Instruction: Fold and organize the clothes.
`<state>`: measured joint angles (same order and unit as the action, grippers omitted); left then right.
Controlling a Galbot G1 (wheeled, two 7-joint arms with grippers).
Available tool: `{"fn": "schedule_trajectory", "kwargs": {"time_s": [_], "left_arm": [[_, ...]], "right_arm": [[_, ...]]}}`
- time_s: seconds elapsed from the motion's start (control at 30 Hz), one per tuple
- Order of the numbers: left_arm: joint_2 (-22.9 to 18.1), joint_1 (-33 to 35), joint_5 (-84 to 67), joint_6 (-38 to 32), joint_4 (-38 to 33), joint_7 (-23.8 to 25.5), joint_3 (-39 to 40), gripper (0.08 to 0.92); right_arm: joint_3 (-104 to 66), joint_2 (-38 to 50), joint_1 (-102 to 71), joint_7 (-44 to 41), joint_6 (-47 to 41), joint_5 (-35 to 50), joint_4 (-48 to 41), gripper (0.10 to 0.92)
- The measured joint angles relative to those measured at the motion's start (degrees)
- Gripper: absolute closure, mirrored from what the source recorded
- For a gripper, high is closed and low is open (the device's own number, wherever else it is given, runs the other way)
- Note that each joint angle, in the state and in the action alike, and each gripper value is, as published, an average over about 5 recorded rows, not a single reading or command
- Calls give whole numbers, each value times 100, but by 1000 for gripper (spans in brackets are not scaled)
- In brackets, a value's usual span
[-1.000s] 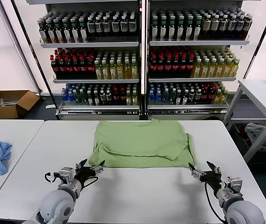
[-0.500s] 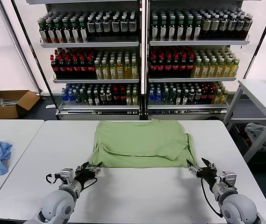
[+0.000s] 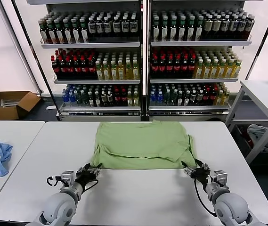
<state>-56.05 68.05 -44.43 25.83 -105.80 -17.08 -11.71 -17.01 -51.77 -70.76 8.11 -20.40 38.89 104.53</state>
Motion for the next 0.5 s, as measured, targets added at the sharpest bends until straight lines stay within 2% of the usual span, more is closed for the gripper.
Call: {"fn": "schedule_trajectory", "kwargs": {"time_s": [0.23, 0.37, 0.5], "left_arm": [[41, 34, 46, -3, -22, 72, 63, 787], [78, 38, 94, -34, -56, 113, 99, 891], [115, 37, 147, -79, -88, 130, 123, 917]], "right_arm": [[-5, 13, -16, -12, 29, -33, -6, 629], [-29, 50, -23, -8, 25, -41, 46, 764], [-61, 108, -70, -10, 17, -90, 139, 872]]}}
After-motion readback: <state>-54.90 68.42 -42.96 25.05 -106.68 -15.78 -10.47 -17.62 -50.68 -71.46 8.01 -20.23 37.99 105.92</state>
